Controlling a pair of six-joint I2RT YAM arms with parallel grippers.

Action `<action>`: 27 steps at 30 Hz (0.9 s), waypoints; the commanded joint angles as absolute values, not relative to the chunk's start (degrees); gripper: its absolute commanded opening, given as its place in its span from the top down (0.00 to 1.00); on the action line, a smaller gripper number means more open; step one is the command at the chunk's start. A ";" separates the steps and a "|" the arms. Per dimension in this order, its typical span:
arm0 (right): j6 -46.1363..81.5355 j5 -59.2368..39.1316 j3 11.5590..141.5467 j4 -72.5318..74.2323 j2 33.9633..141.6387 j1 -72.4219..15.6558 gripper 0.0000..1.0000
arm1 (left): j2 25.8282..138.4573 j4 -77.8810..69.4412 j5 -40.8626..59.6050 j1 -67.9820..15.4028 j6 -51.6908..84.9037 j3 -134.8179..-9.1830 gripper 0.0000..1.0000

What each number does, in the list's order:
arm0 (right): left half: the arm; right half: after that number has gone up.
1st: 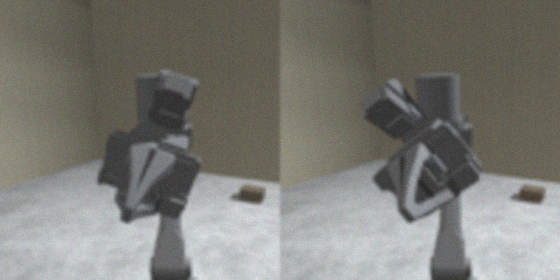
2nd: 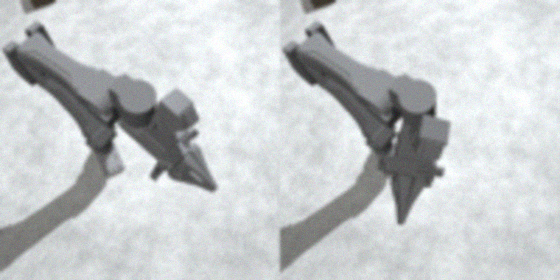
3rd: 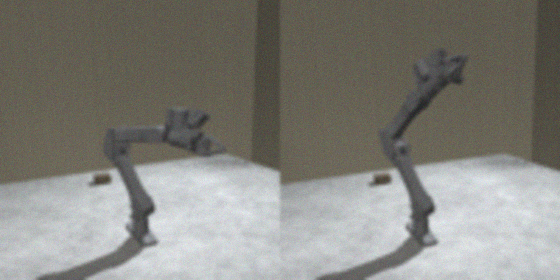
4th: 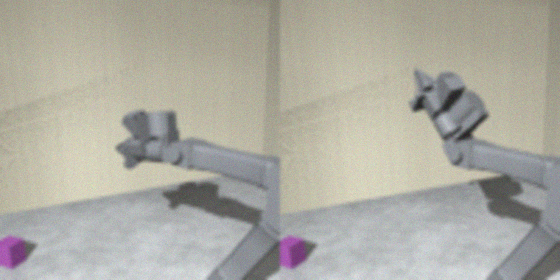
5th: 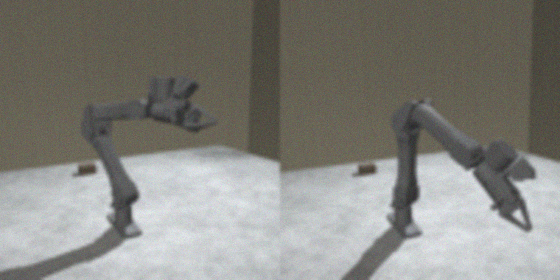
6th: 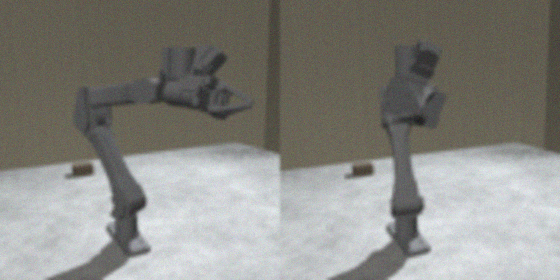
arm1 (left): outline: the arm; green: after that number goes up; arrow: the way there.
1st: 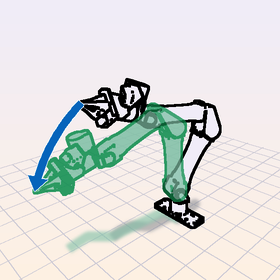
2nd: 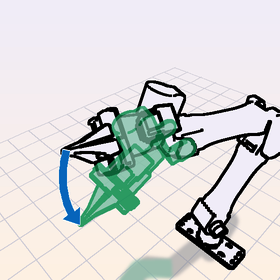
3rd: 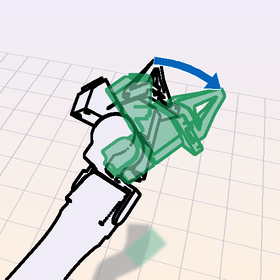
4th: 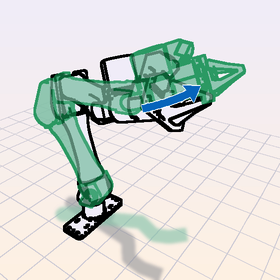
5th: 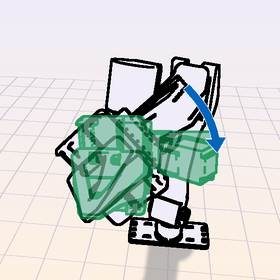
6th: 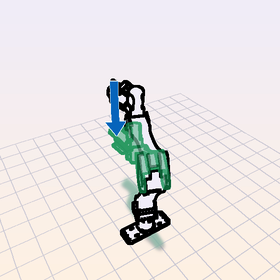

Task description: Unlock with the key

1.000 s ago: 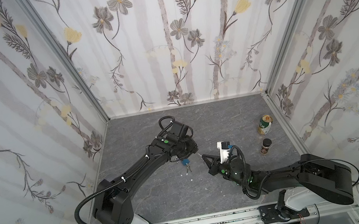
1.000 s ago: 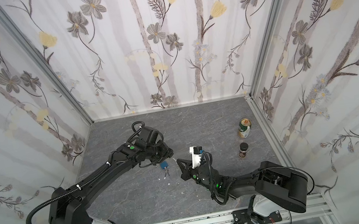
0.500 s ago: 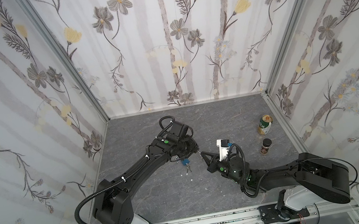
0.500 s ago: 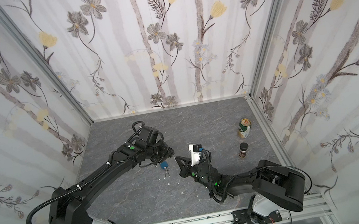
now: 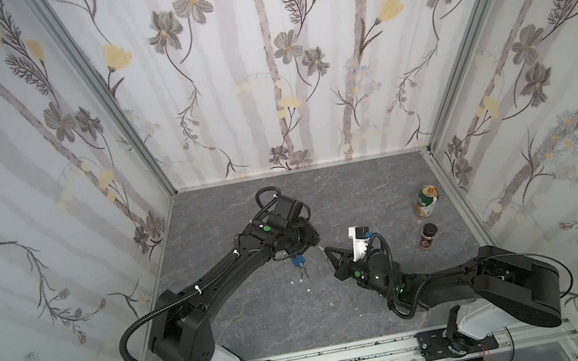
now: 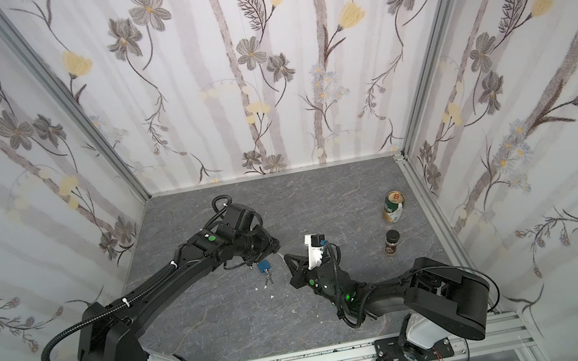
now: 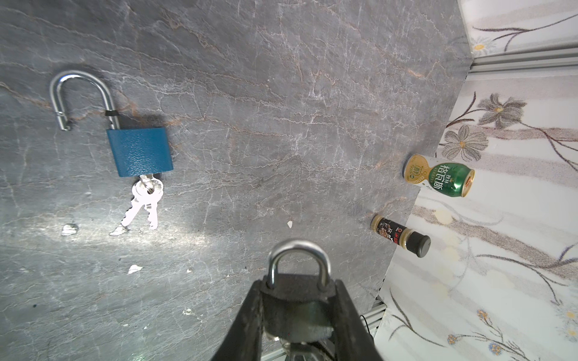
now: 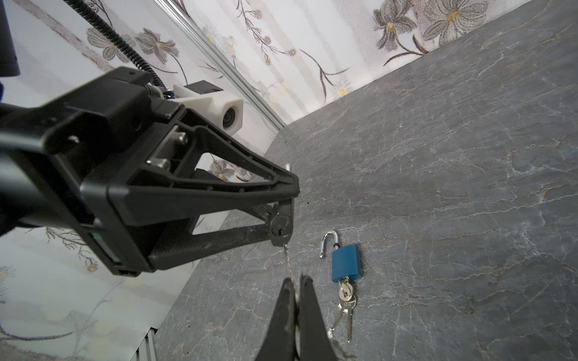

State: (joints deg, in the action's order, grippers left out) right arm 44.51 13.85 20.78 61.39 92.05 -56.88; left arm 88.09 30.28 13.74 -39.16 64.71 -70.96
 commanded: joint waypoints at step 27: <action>44.26 15.59 24.38 60.24 93.34 -55.72 1.00 | 87.89 26.35 16.78 -39.11 66.51 -69.09 0.82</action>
State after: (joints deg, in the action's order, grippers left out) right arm 44.45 14.74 23.44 58.72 93.19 -55.86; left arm 88.09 27.07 13.85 -38.94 65.60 -69.38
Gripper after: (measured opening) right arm 0.050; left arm 0.277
